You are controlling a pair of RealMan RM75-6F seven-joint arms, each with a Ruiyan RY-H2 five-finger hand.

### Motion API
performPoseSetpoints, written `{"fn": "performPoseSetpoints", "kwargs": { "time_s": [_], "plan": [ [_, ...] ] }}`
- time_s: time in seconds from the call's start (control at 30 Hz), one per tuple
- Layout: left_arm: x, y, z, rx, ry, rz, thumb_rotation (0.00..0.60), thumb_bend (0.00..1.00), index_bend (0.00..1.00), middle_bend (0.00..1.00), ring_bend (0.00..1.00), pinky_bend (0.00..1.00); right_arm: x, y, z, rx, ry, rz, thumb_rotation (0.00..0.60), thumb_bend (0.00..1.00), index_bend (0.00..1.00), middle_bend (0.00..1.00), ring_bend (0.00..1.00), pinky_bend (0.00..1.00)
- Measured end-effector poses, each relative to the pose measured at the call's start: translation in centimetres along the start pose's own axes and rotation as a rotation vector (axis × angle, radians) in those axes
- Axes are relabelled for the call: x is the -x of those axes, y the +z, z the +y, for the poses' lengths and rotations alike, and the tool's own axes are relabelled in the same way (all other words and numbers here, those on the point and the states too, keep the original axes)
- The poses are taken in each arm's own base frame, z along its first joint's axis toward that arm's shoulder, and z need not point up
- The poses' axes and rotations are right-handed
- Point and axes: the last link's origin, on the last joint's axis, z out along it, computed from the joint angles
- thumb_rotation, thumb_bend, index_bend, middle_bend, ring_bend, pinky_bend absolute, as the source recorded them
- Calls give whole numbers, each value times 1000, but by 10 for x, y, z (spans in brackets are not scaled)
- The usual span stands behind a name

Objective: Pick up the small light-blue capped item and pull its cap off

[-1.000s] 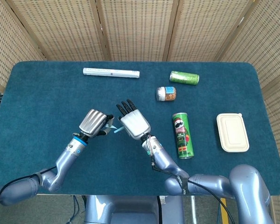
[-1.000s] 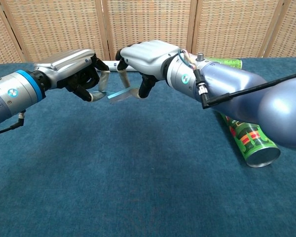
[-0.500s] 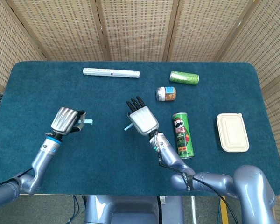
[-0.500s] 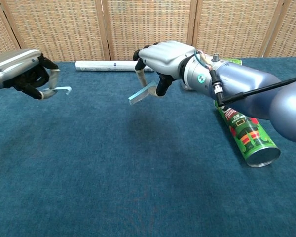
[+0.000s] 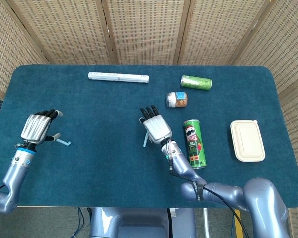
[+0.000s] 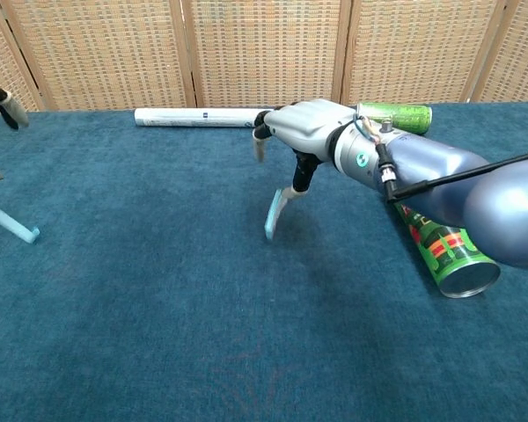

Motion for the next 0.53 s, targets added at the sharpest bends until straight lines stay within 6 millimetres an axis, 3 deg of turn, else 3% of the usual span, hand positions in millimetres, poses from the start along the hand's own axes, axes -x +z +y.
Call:
{"fn": "performPoseSetpoints", "kwargs": {
  "time_s": [0.13,0.23,0.4,0.53],
  "plan": [
    [-12,-10,-8,-60,-26,16,600,0,2,0,0,87,-14,-10,7,-7,2,55,600,0,0,0,0,0],
    [-22,-26,-16,-114,-70,51,600,0,0,0,0,28,-26,-23,24,-7,-22,132,600,0,0,0,0,0],
    [-35,-62,-30,-212,-126,116,600,0,0,0,0,0,-41,-62,81,-3,-93,251,600,0,0,0,0,0],
    [-39,-88,-32,-267,-176,117,600,0,0,0,0,0,-41,-102,132,47,-100,288,600,0,0,0,0,0]
  ]
}}
